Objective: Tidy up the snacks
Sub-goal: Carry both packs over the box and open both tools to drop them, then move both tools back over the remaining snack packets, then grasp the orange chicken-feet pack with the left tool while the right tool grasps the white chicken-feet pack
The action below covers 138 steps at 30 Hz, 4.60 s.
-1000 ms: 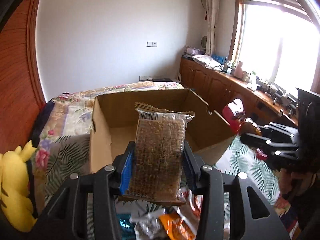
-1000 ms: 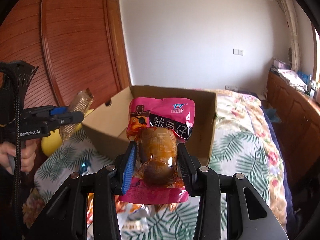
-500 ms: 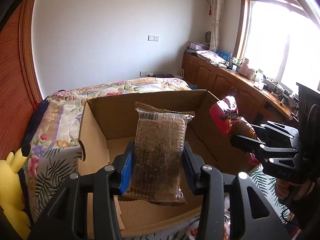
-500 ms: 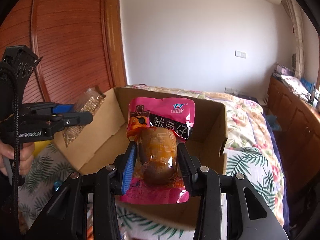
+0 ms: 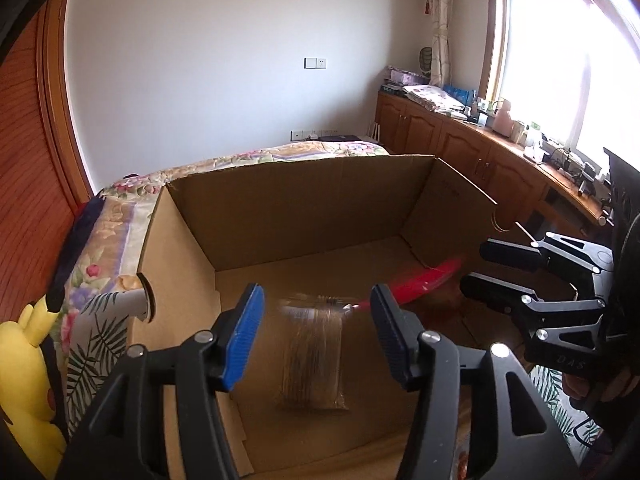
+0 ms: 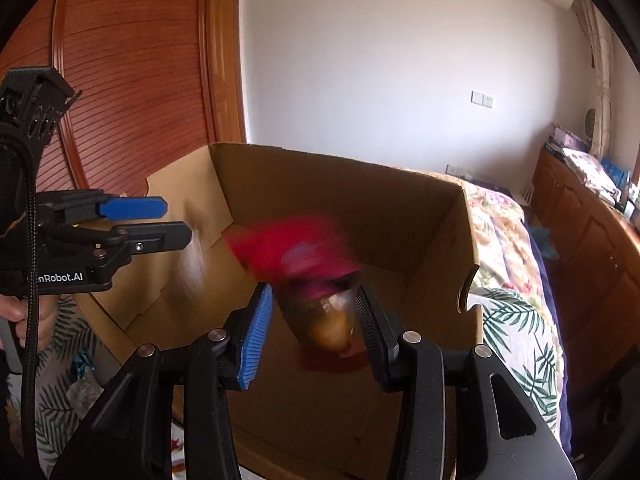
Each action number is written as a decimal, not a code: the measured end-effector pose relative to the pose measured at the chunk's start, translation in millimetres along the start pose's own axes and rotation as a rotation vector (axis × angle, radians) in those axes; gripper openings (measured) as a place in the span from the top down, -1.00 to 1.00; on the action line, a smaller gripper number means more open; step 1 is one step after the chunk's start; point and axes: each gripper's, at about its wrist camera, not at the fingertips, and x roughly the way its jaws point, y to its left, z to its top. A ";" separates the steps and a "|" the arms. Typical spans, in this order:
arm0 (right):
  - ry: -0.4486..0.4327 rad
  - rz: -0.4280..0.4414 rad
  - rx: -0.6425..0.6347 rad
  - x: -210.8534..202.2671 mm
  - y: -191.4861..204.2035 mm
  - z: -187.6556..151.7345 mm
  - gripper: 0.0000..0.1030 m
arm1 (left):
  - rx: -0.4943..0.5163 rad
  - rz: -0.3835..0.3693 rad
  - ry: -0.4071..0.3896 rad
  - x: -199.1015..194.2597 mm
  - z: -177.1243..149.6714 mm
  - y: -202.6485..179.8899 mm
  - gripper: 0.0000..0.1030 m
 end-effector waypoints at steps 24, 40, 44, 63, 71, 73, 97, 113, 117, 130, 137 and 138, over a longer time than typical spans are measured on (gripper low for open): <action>-0.044 0.041 0.128 -123.1 38.1 -63.3 0.01 | 0.021 -0.023 -0.062 -130.8 -72.6 -20.4 -0.42; 0.043 0.051 0.137 -127.7 75.4 -109.5 0.01 | -0.002 -0.010 0.084 -120.5 -165.2 -28.2 -0.42; 0.048 0.057 0.139 -132.2 79.4 -119.1 0.01 | -0.016 -0.027 0.112 -115.5 -181.5 -34.8 -0.42; 0.034 0.062 0.184 -134.9 86.2 -145.5 0.01 | -0.051 -0.040 0.174 -88.7 -204.8 -64.2 -0.40; 0.044 0.076 0.187 -125.8 91.2 -146.3 0.01 | -0.040 -0.032 0.157 -84.2 -200.3 -64.0 -0.02; 0.047 0.084 0.198 -122.9 90.3 -146.0 0.01 | -0.037 -0.031 0.162 -83.1 -199.2 -63.7 -0.01; 0.201 0.076 0.131 -59.6 108.4 -131.5 -0.01 | -0.014 0.017 0.166 -85.7 -198.7 -43.7 -0.04; 0.237 0.066 0.063 -47.6 107.6 -134.0 0.20 | 0.036 -0.039 0.160 -85.5 -193.2 -58.0 0.67; 0.214 0.068 0.066 -52.7 103.0 -136.2 0.22 | 0.027 -0.031 0.140 -89.0 -192.4 -55.0 0.70; 0.078 0.106 0.115 -91.6 92.2 -124.1 0.23 | 0.009 -0.034 0.074 -114.4 -188.1 -47.9 0.73; 0.041 0.105 0.118 -108.4 87.7 -118.7 0.22 | -0.002 -0.041 0.039 -125.5 -177.0 -47.5 0.73; 0.037 0.103 0.117 -110.4 87.2 -118.3 0.22 | -0.001 -0.041 0.034 -126.8 -175.1 -47.0 0.73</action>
